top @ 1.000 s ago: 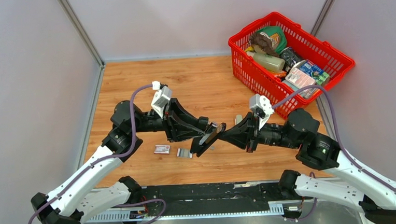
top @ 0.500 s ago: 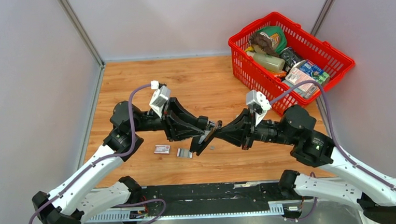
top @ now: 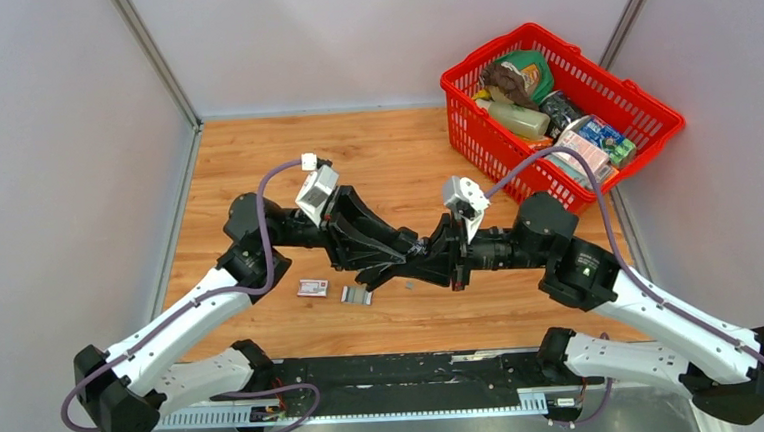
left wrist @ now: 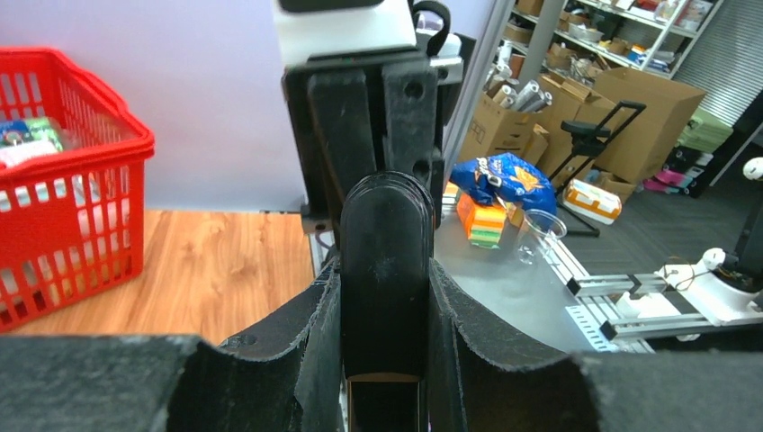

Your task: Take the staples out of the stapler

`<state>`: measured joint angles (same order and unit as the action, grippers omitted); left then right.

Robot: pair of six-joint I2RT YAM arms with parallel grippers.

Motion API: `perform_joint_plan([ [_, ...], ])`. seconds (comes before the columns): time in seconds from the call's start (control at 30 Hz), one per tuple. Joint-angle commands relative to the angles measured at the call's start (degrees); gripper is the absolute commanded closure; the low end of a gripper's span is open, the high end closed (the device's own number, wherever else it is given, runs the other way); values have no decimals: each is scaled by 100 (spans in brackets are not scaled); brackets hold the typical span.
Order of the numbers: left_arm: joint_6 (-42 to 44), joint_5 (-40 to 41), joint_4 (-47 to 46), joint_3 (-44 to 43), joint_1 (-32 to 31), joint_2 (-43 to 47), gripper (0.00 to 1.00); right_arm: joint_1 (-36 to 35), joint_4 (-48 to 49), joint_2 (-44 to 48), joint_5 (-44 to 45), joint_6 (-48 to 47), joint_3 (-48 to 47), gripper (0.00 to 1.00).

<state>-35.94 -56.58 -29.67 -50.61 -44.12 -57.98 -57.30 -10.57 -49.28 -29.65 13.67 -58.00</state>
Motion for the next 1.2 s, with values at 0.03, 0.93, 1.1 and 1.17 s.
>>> perform_joint_plan([
  [0.03,114,-486,93,-54,-563,-557,100,-18,1427,-363,214,-268,-765,100],
  [0.93,2706,3609,4117,-1881,-467,-406,100,-10,-954,560,2752,-357,315,99],
  [1.1,2812,4574,4250,-2190,-116,-794,100,-10,-1299,585,3386,-111,543,100],
  [1.17,2821,4943,4250,-2234,86,-969,100,-9,-1246,621,3474,12,675,100],
])
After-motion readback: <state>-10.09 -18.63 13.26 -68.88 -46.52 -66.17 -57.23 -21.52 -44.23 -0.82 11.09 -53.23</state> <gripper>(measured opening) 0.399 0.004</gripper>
